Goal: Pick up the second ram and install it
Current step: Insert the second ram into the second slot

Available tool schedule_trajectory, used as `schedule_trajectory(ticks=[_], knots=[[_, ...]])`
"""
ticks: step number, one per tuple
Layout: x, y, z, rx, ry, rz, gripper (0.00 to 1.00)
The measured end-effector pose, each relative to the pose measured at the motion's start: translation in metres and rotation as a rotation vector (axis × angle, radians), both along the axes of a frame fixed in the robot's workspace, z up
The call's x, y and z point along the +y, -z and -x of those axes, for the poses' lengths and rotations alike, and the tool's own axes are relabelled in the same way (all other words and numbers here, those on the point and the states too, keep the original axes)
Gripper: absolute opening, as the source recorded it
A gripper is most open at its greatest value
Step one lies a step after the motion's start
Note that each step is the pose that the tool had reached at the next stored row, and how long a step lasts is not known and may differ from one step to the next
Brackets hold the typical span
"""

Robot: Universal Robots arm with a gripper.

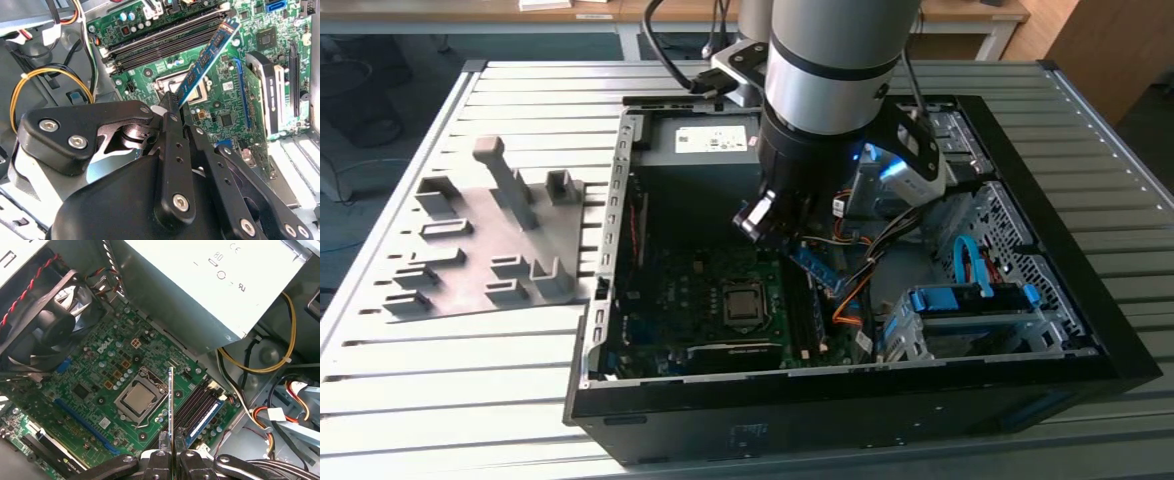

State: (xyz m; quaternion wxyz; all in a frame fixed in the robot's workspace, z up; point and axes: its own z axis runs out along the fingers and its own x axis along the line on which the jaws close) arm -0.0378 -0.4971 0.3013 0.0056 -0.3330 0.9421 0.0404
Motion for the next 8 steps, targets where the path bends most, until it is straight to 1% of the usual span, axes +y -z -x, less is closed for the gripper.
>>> schedule_trajectory(ticks=[8], knots=[[0.0,0.0001,0.0,0.0,0.036,0.0,0.14]])
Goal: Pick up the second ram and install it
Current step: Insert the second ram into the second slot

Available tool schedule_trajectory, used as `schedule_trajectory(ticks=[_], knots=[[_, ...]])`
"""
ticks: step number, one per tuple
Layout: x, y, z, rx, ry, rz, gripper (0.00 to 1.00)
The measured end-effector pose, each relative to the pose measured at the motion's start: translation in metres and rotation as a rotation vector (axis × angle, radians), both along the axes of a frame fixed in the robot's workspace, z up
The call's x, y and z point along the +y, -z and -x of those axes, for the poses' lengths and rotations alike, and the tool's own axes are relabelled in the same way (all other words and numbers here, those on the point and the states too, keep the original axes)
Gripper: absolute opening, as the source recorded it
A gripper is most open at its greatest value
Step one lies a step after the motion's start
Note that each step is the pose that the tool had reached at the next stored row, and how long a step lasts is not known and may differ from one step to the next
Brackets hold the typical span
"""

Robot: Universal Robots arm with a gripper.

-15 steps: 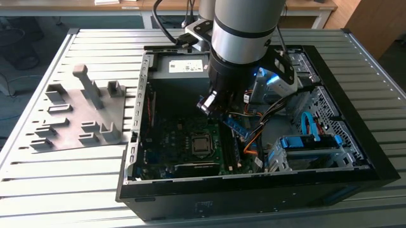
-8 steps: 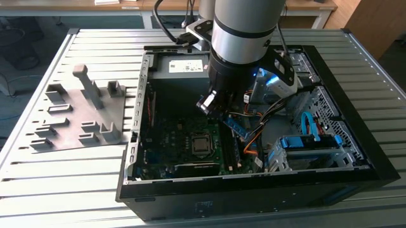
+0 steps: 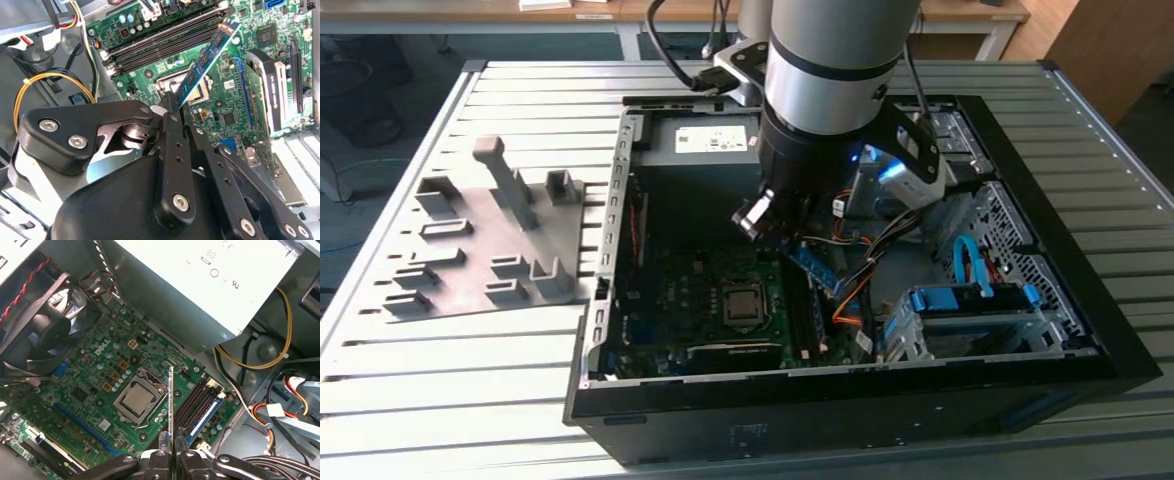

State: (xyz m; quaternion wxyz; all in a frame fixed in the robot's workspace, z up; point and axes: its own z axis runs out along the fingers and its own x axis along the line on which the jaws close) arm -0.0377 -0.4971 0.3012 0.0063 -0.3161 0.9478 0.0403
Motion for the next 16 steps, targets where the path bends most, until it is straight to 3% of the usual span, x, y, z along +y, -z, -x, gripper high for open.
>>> schedule_trajectory(ticks=[16], knots=[[0.0,0.0006,0.0,0.0,0.119,0.0,0.14]])
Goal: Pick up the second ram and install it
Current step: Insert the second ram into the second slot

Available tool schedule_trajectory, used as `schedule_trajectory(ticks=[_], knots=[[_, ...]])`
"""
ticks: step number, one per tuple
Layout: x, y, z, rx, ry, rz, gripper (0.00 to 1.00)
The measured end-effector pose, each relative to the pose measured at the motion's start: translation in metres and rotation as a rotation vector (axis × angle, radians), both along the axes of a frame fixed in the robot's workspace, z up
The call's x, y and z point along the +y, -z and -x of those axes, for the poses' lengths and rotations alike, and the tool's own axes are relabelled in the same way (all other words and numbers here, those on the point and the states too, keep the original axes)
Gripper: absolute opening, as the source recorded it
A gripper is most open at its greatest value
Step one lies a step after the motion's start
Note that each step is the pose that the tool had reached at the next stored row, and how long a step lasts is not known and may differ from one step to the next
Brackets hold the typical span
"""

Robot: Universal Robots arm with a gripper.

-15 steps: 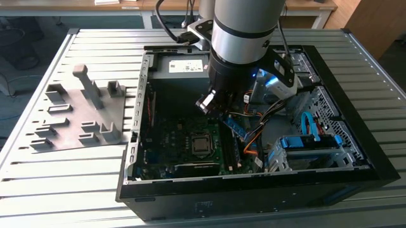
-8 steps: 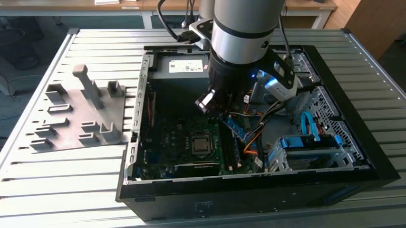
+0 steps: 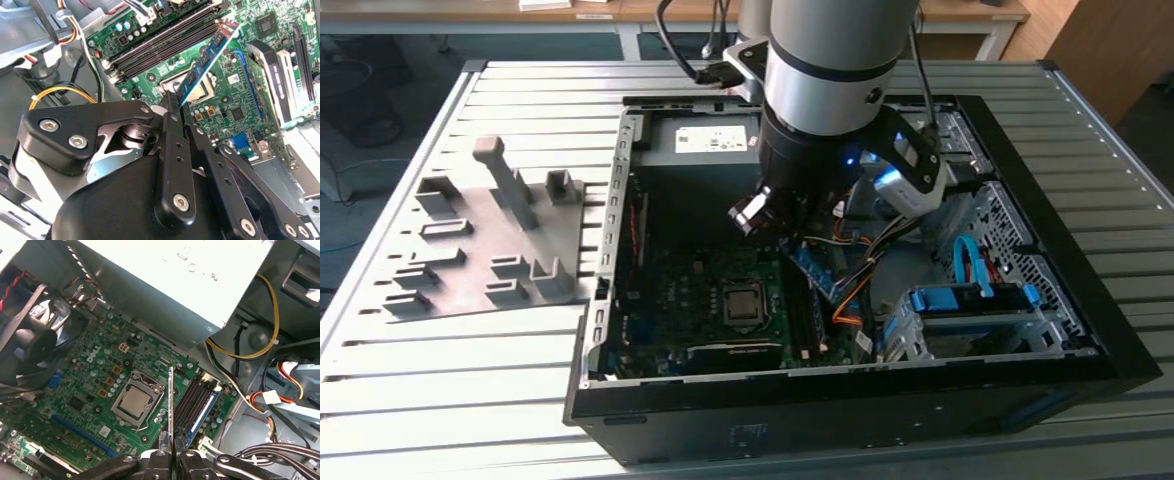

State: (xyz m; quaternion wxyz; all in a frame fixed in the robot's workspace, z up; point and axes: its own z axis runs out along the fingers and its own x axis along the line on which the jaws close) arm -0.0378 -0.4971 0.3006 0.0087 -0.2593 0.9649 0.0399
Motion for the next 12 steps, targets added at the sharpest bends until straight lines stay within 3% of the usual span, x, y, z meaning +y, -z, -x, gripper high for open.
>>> schedule_trajectory(ticks=[12], knots=[[0.0,0.0002,0.0,0.0,0.069,0.0,0.14]])
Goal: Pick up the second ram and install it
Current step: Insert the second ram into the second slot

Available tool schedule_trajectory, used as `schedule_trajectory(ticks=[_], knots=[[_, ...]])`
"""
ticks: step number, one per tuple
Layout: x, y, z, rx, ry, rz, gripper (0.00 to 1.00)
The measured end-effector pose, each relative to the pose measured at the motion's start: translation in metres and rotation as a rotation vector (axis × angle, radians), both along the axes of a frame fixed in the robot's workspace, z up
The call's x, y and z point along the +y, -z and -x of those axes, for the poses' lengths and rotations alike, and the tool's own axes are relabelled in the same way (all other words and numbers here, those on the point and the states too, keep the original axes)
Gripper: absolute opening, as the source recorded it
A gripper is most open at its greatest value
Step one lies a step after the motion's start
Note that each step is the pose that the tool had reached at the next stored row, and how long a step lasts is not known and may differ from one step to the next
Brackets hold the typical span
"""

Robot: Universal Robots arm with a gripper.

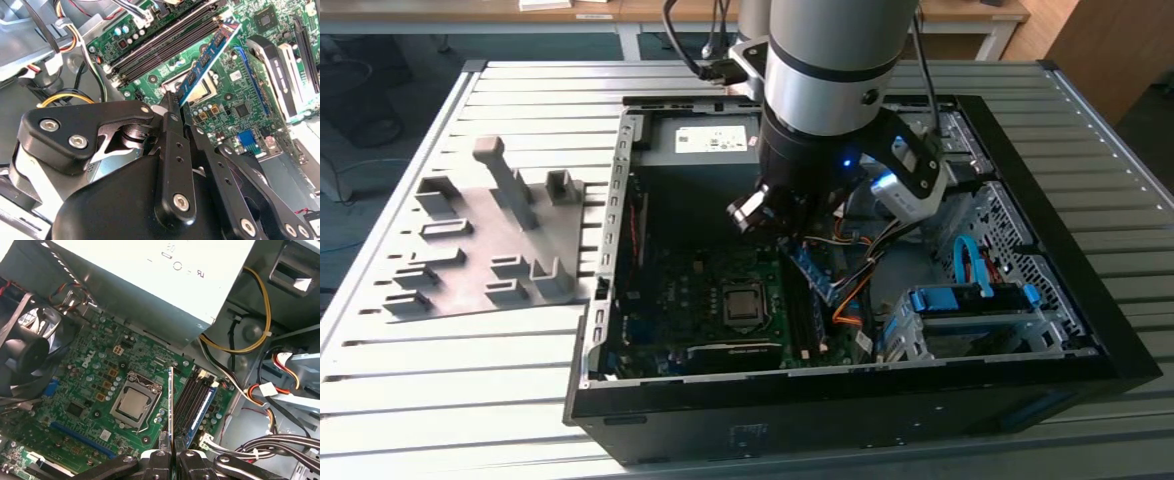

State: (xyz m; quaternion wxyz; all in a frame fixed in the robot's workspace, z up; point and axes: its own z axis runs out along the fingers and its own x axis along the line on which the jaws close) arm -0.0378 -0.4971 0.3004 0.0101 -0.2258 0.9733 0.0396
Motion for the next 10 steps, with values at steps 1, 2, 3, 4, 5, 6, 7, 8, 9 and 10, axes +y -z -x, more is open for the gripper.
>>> schedule_trajectory(ticks=[1,2,3,4,5,6,7,8,9,10], knots=[[0.0,0.0,0.0,0.0,0.005,0.0001,0.14],[0.0,0.0,0.0,0.0,0.01,0.0,0.14],[0.0,0.0,0.0,0.0,0.016,0.0001,0.14],[0.0,0.0001,0.0,0.0,0.021,0.0,0.14],[0.0,0.0001,0.0,0.0,0.026,0.0,0.14],[0.0,0.0001,0.0,0.0,0.032,0.0,0.14],[0.0,0.0001,0.0,0.0,0.037,0.0,0.14],[0.0,0.0001,0.0,0.0,0.042,0.0001,0.14],[0.0,0.0001,0.0,0.0,0.047,0.0001,0.14],[0.0,0.0001,0.0,0.0,0.052,0.0,0.14]])
